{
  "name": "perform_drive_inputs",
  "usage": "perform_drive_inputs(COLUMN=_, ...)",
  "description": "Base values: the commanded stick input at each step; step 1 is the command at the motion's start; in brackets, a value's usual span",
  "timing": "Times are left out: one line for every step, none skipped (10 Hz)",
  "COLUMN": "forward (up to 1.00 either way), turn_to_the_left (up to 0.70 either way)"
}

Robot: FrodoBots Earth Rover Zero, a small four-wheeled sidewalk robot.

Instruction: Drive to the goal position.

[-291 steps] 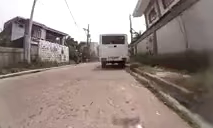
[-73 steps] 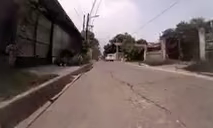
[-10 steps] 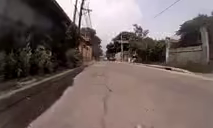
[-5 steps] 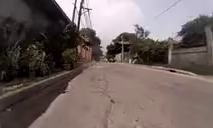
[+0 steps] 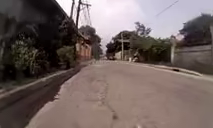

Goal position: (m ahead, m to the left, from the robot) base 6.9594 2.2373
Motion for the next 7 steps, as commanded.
perform_drive_inputs(forward=0.85, turn_to_the_left=0.00)
perform_drive_inputs(forward=0.85, turn_to_the_left=0.02)
perform_drive_inputs(forward=0.85, turn_to_the_left=0.07)
perform_drive_inputs(forward=0.85, turn_to_the_left=0.10)
perform_drive_inputs(forward=0.85, turn_to_the_left=0.00)
perform_drive_inputs(forward=0.85, turn_to_the_left=0.00)
perform_drive_inputs(forward=0.85, turn_to_the_left=0.00)
